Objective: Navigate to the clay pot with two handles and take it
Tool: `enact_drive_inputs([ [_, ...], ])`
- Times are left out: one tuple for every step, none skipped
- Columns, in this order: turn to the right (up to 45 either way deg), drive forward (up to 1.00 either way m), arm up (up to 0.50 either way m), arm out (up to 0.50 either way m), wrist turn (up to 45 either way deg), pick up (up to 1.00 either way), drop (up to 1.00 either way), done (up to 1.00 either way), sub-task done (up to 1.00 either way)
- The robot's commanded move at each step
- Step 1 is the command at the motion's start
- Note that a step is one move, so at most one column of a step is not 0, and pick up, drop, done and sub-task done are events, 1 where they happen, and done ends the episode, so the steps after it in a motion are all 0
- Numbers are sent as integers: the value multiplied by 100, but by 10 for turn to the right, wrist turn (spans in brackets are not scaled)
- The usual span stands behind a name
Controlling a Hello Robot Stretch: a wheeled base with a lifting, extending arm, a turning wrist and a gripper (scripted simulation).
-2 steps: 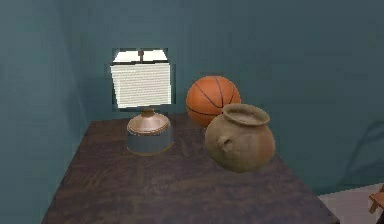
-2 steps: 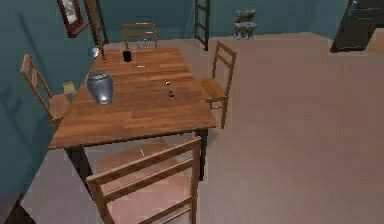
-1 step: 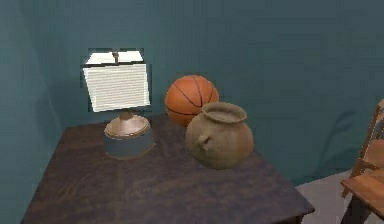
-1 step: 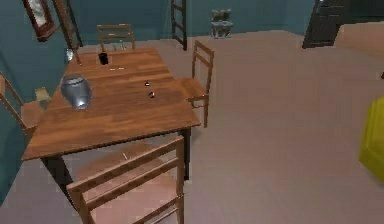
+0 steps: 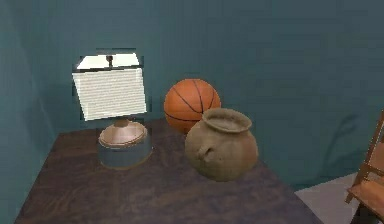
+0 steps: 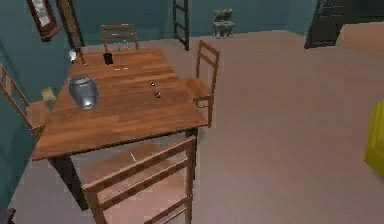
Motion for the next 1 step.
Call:
enact_drive_inputs([
  [-450,0,0,0,0,0,0,0,0],
])
